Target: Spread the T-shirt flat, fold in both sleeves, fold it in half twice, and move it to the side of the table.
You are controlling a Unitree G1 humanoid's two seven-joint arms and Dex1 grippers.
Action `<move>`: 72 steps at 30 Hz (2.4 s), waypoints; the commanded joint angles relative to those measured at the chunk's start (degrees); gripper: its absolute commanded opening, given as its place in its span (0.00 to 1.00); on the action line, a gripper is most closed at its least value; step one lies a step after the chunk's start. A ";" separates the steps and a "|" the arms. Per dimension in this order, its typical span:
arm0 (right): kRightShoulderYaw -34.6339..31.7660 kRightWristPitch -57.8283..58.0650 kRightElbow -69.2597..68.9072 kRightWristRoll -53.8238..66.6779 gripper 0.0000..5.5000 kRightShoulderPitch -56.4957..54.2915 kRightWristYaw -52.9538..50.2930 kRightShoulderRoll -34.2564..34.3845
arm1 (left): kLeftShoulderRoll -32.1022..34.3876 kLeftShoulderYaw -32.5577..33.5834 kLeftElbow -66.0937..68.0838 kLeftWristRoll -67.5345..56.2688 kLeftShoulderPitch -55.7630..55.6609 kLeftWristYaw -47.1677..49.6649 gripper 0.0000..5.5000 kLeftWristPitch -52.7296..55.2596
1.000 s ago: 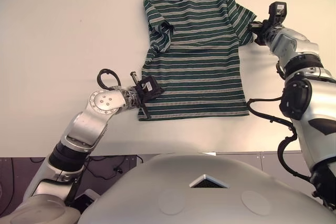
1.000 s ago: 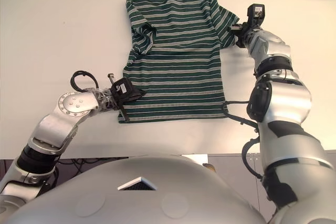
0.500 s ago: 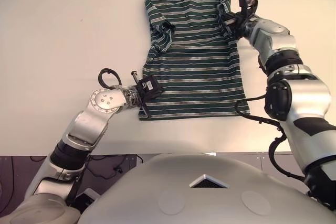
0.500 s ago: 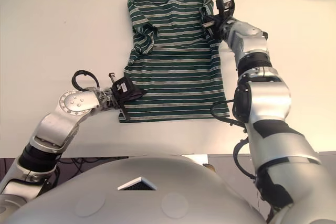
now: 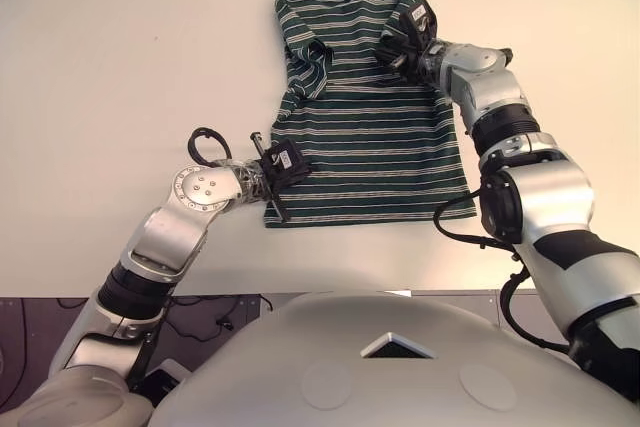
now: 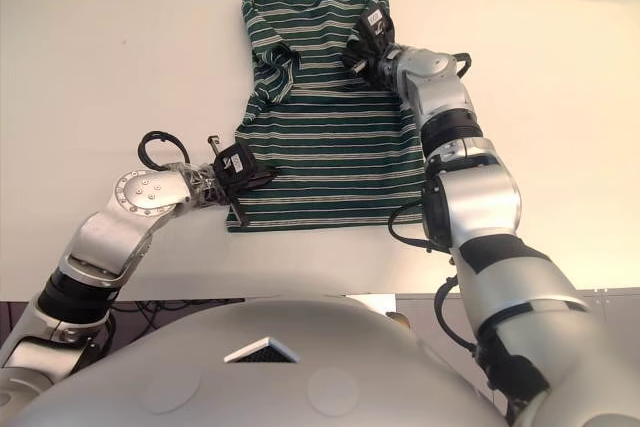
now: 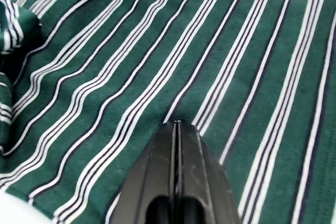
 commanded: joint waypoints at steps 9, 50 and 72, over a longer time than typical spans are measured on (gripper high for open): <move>6.25 -40.28 -27.18 -1.99 0.40 22.59 32.06 -33.85 | 12.20 22.38 -5.15 -1.49 6.47 -5.14 0.06 -11.61; 29.41 -70.91 -18.13 -6.46 0.00 33.31 11.30 -46.91 | 21.77 11.08 -0.65 4.46 18.59 -12.21 0.01 -36.88; 8.33 11.19 -4.29 36.13 0.00 -9.49 21.04 -23.91 | -0.46 20.26 28.34 -21.53 -27.00 -5.95 0.01 -12.12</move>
